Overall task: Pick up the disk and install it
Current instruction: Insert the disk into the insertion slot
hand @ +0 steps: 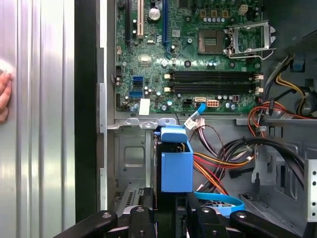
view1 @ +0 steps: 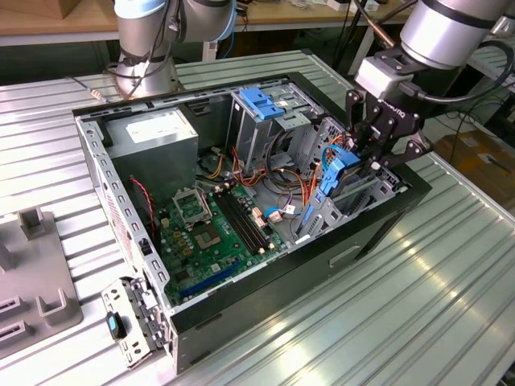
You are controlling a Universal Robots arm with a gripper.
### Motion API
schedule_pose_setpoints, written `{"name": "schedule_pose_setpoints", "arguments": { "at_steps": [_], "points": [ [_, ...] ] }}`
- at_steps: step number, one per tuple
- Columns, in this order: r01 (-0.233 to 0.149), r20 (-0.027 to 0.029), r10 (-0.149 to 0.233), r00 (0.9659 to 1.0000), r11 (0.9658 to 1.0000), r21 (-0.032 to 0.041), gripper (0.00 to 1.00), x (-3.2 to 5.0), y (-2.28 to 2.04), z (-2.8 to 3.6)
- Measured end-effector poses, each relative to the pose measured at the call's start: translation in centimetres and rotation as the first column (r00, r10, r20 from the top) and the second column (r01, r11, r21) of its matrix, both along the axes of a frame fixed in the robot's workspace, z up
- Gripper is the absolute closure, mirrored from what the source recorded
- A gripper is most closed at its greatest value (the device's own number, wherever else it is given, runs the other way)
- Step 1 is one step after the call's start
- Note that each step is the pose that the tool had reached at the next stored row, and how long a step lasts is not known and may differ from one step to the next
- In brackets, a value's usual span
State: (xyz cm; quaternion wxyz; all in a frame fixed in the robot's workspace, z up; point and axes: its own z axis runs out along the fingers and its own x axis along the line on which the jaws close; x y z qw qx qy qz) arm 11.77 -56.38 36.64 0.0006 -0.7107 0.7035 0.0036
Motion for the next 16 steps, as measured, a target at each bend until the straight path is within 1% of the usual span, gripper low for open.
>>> {"name": "schedule_pose_setpoints", "arguments": {
  "at_steps": [1, 4, 6, 16],
  "points": [
    [0.000, 0.0000, 0.000, 1.0000, 1.0000, 0.0000, 0.65, 0.00, 0.00, -0.28],
    [0.000, 0.0000, 0.000, 1.0000, 1.0000, -0.0001, 0.65, 0.00, 0.00, -0.79],
    [0.000, 0.0000, 0.000, 1.0000, 1.0000, -0.0002, 0.65, 0.00, 0.00, -0.99],
    [0.000, 0.0000, 0.000, 1.0000, 1.0000, -0.0001, 0.65, 0.00, 0.00, -1.02]
  ]
}}
